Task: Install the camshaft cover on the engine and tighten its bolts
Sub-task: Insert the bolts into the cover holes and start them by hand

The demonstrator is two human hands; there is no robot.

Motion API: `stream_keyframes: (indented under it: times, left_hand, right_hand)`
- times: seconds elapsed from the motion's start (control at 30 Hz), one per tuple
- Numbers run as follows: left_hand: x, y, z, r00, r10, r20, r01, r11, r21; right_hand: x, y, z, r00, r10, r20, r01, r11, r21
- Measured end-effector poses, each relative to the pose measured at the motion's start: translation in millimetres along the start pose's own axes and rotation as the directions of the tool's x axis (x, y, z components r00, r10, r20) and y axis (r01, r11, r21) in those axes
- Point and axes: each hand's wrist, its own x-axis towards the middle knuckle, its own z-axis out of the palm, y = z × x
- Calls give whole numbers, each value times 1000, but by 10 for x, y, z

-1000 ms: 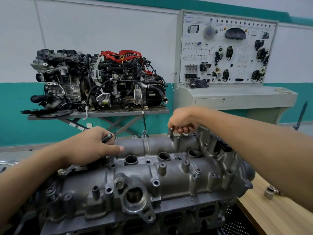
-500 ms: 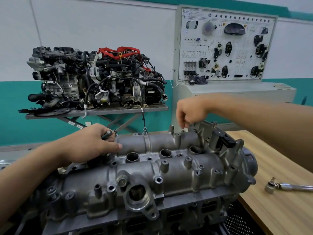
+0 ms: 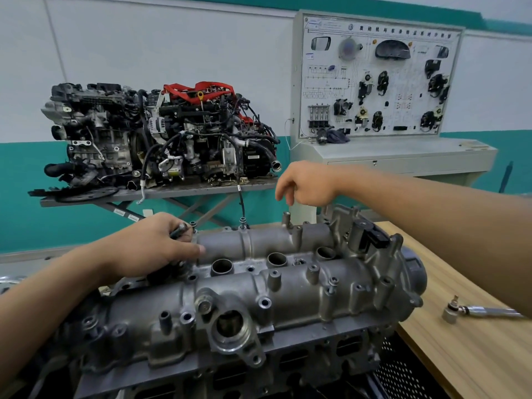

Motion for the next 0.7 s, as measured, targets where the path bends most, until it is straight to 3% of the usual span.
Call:
stream_keyframes:
  times: [0.1, 0.23, 0.37, 0.57, 0.7]
  left_hand:
    - [-19, 18, 7, 1000, 10, -25, -10, 1000, -20]
    - [-105, 118, -11, 994, 80, -80, -84, 995, -49]
    - [-287, 200, -51, 972, 186, -145, -200, 976, -89]
    - [-616, 258, -111, 905, 178, -387, -280, 933, -224]
    - [-796, 422, -88, 903, 237, -358, -377, 836, -398]
  right_hand:
    - [-91, -310, -99, 981, -105, -165, 115, 992, 58]
    - [-287, -990, -88, 931, -285, -230, 329, 926, 183]
    - [-333, -1448, 51, 903, -254, -347, 331, 926, 181]
    - [-488, -1696, 100, 874, -199, -444, 365, 871, 330]
    - [-711, -1675, 23, 845, -156, -512, 417, 792, 447]
